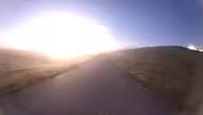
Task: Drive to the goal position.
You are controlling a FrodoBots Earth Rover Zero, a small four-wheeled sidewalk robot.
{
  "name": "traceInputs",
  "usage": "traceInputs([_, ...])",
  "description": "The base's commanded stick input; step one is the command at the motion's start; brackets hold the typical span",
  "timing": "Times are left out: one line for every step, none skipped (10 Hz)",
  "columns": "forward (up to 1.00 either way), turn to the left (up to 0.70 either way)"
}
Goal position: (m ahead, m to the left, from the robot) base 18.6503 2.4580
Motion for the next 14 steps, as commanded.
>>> traceInputs([1.00,0.00])
traceInputs([1.00,0.00])
traceInputs([1.00,0.00])
traceInputs([1.00,0.00])
traceInputs([1.00,0.00])
traceInputs([1.00,0.00])
traceInputs([1.00,0.00])
traceInputs([1.00,0.00])
traceInputs([1.00,-0.40])
traceInputs([1.00,-0.40])
traceInputs([1.00,-0.35])
traceInputs([1.00,-0.18])
traceInputs([1.00,0.00])
traceInputs([1.00,0.00])
